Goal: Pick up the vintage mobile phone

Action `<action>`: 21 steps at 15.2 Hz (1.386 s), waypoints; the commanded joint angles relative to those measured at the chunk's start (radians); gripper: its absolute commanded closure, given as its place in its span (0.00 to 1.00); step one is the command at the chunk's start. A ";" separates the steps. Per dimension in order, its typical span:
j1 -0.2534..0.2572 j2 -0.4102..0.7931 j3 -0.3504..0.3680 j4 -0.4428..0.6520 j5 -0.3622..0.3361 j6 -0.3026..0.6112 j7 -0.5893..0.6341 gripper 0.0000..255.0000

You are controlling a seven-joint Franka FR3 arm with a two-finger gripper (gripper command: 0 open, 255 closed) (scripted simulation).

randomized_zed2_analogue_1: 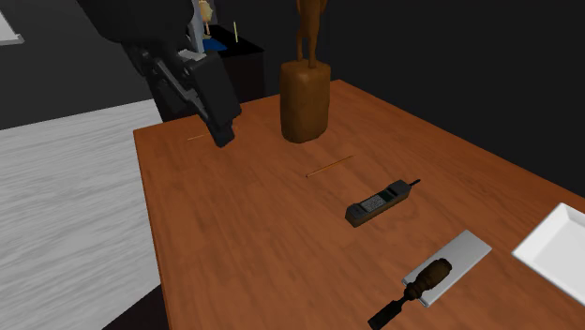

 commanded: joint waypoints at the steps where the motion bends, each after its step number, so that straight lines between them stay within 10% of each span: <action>1: 0.000 0.000 0.000 0.000 0.000 0.000 0.000 0.00; 21: -0.088 0.684 -0.020 0.217 -0.080 0.353 0.037 0.00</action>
